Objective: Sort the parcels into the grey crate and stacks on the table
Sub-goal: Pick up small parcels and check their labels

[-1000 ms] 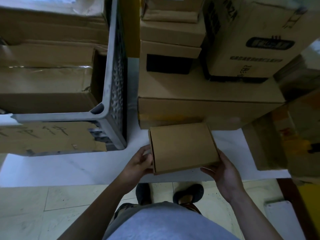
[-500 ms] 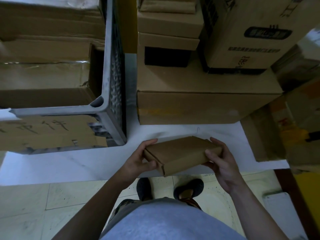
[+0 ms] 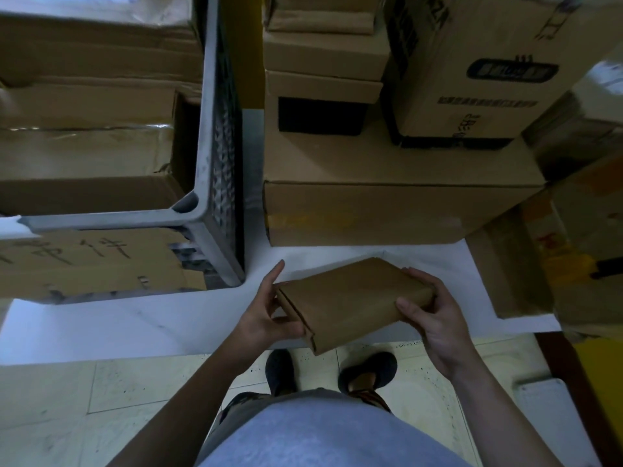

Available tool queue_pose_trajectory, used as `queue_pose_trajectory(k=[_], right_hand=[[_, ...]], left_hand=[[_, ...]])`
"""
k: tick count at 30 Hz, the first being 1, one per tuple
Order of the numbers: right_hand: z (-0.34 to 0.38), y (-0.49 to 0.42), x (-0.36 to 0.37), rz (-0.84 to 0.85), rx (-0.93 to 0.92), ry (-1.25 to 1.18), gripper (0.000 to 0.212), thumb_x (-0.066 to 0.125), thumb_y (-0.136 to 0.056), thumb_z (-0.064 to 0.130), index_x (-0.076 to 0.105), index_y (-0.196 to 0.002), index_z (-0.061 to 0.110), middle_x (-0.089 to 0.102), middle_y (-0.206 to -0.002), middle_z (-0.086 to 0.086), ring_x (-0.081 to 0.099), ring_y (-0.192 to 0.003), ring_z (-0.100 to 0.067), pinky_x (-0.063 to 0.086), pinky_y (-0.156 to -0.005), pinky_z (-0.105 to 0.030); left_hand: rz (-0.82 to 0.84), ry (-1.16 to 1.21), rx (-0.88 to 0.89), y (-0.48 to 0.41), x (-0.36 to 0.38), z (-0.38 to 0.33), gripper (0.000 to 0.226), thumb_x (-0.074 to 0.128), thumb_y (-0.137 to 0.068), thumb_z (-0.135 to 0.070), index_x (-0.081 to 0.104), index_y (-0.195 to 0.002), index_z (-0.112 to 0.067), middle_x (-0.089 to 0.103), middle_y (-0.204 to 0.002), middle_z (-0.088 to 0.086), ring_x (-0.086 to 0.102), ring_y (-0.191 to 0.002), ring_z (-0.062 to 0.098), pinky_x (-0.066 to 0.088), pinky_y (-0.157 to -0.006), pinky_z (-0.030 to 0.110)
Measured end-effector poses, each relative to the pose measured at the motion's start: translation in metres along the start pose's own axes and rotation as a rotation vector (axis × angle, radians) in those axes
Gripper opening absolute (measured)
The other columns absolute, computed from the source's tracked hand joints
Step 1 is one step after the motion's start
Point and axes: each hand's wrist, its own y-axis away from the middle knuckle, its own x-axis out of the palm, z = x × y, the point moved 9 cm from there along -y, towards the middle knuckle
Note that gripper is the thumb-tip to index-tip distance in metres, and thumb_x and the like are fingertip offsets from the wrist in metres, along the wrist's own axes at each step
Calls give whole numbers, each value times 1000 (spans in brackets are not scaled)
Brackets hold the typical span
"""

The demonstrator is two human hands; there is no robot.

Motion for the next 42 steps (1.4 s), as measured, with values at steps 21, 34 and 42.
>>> queue_pose_trajectory(k=[21, 34, 42], right_hand=[[-1, -11, 0, -93, -15, 101, 42, 62, -83, -16, 63, -105, 20, 68, -105, 1, 62, -107, -27, 51, -83, -33], [14, -14, 25, -25, 26, 354, 52, 60, -79, 57, 48, -126, 39, 55, -117, 22, 56, -111, -3, 46, -87, -22], [-11, -17, 15, -96, 116, 268, 25, 64, -92, 6, 66, -106, 26, 62, -114, 2, 59, -110, -21, 52, -95, -45]], left_hand=[[-215, 23, -55, -8, -21, 10, 42, 69, -89, -4, 62, -126, -22, 58, -122, 2, 60, -102, 12, 55, -80, 24], [-130, -233, 179, -18, 4, -34, 50, 70, -78, 18, 60, -101, -25, 60, -128, -8, 56, -118, 1, 51, -89, 24], [-124, -249, -23, -11, 4, -11, 73, 73, -78, -38, 41, -143, -32, 32, -150, -11, 35, -137, 3, 43, -111, 32]])
